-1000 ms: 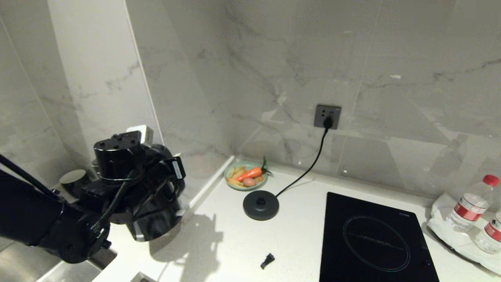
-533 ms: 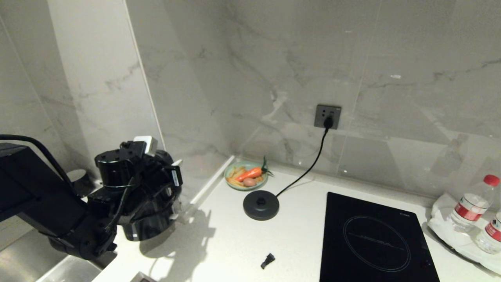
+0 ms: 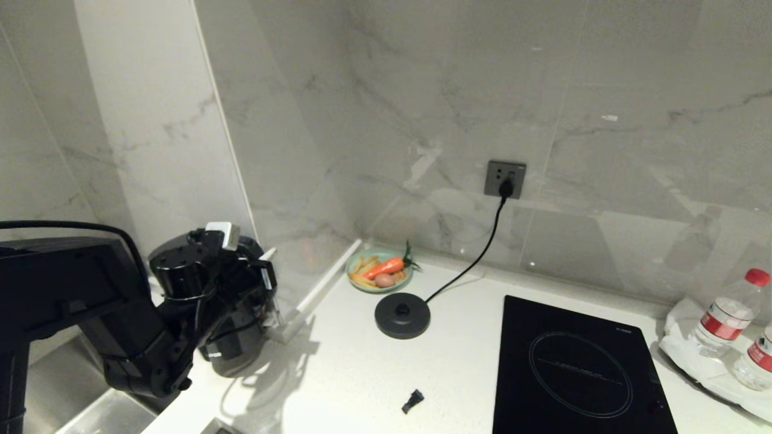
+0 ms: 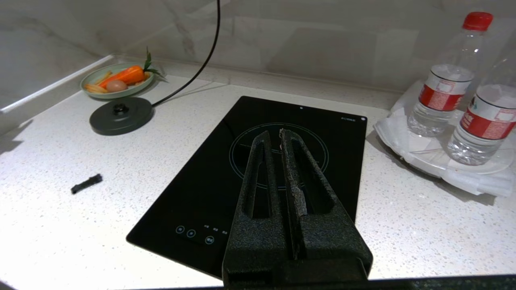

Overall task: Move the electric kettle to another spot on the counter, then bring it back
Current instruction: Place it by the sink

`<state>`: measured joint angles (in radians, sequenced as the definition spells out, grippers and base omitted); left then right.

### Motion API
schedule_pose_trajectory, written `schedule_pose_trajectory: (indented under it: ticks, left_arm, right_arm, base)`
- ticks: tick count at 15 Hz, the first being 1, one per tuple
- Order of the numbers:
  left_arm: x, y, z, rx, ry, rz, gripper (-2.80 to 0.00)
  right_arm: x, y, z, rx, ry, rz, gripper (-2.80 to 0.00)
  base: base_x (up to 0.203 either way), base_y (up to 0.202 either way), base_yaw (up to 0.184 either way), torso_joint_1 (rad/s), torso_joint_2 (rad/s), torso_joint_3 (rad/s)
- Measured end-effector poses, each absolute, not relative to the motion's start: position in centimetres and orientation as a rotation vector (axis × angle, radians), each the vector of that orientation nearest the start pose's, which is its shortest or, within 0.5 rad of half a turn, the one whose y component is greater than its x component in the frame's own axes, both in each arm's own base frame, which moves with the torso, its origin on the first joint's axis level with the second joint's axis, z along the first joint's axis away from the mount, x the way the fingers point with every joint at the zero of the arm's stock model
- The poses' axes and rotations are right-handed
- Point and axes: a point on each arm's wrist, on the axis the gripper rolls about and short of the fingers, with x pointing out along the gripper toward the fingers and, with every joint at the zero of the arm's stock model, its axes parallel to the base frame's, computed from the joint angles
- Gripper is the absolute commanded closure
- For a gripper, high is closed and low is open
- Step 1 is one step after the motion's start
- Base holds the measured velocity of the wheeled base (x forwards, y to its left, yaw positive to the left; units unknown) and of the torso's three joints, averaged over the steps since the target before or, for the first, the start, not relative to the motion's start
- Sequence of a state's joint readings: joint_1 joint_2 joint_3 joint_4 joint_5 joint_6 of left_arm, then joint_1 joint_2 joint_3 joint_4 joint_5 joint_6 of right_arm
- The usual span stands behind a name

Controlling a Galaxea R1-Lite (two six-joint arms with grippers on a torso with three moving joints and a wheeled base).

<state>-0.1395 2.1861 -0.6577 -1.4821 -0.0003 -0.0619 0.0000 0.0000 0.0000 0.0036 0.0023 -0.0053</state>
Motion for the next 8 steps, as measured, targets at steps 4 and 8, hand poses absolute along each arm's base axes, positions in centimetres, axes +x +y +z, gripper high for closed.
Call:
schedule_pose_trajectory:
  ticks: [4,8]
  left_arm:
    - [35.6,-3.5,4.7,-0.055,0.093,-0.112,0.00]
    - [34.9,-2.2,2.9,-0.055,0.166,-0.075,0.00]
  right_arm:
    - [-2.3,0.0,7.5,-0.007,0.003,0.003,0.00]
    - [-2.3,0.0,7.5,-0.007,0.003,0.002,0.00]
  base:
    - [0.000,0.000,0.000,0.000,0.00,0.000]
    - [0.000,0.000,0.000,0.000,0.00,0.000]
